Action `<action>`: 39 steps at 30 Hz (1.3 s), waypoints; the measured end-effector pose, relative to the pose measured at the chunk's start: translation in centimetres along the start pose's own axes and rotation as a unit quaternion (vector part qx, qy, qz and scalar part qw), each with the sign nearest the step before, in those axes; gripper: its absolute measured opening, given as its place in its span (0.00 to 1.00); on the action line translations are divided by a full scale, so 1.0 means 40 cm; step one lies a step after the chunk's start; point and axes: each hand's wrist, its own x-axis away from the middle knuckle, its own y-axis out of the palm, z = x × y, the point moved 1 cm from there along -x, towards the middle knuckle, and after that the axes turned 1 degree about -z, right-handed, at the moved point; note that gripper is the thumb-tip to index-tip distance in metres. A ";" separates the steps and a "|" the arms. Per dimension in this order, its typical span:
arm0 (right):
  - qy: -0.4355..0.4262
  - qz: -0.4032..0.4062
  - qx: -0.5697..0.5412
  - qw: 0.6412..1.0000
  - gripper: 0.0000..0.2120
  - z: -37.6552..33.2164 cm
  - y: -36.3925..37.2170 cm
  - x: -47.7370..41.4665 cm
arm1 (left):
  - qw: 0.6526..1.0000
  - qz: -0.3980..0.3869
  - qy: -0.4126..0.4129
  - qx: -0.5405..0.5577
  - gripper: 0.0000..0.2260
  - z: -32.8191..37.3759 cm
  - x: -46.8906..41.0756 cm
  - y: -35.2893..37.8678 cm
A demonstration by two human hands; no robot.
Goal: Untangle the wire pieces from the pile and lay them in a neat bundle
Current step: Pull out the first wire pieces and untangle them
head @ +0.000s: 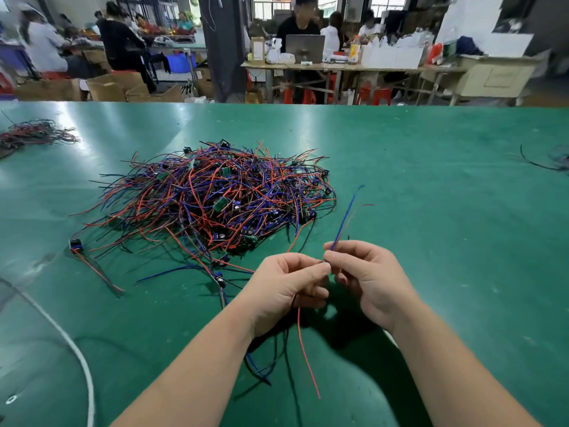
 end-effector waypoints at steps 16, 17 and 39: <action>0.022 0.210 -0.194 0.958 0.07 -0.073 -0.119 -0.035 | 0.973 -0.195 -0.119 0.014 0.04 0.025 -0.018 -0.050; 0.014 0.216 -0.198 0.956 0.07 -0.078 -0.128 -0.037 | 0.976 -0.188 -0.110 0.018 0.04 0.021 -0.018 -0.050; -0.086 -0.031 -0.072 0.993 0.10 -0.026 -0.019 0.013 | 0.976 0.153 0.060 0.141 0.09 0.005 -0.034 0.047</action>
